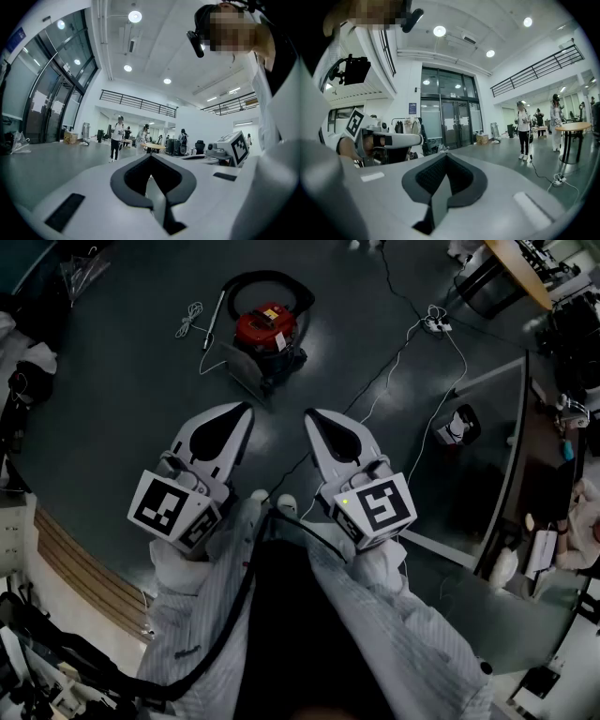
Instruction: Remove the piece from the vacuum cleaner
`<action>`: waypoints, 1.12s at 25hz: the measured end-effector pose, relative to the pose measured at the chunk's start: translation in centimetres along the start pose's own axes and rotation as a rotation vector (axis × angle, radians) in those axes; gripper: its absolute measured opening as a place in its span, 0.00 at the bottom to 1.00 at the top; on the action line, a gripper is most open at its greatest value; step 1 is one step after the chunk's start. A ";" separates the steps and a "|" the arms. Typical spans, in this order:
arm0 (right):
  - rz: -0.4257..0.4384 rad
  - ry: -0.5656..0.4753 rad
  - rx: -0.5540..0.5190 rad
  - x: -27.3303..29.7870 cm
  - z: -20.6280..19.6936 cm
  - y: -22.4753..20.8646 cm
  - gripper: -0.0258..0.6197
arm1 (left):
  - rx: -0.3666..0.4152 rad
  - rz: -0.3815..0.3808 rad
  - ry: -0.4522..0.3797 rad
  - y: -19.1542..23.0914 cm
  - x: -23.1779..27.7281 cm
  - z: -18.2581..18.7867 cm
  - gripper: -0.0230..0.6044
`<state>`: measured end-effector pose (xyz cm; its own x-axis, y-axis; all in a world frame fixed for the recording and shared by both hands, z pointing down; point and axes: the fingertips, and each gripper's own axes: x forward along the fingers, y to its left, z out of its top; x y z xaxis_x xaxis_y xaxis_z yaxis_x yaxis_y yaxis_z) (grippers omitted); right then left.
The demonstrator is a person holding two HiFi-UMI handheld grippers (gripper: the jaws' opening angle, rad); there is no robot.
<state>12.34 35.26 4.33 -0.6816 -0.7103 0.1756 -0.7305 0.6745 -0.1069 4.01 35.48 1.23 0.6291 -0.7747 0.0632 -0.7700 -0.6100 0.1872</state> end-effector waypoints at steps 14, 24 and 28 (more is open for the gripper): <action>0.037 -0.035 0.027 0.4 -0.6 -1.1 0.04 | -0.006 0.017 0.014 0.5 1.3 -0.9 0.04; 0.033 0.019 0.084 8.9 -2.6 -5.6 0.04 | -0.011 0.052 0.132 9.0 5.4 -4.2 0.04; -0.017 0.068 0.102 16.3 -3.1 -8.7 0.04 | 0.008 -0.004 0.177 16.0 8.9 -4.9 0.04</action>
<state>7.74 18.40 11.19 -0.6669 -0.7041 0.2439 -0.7451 0.6357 -0.2018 -2.18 19.70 9.55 0.6407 -0.7313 0.2338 -0.7677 -0.6152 0.1796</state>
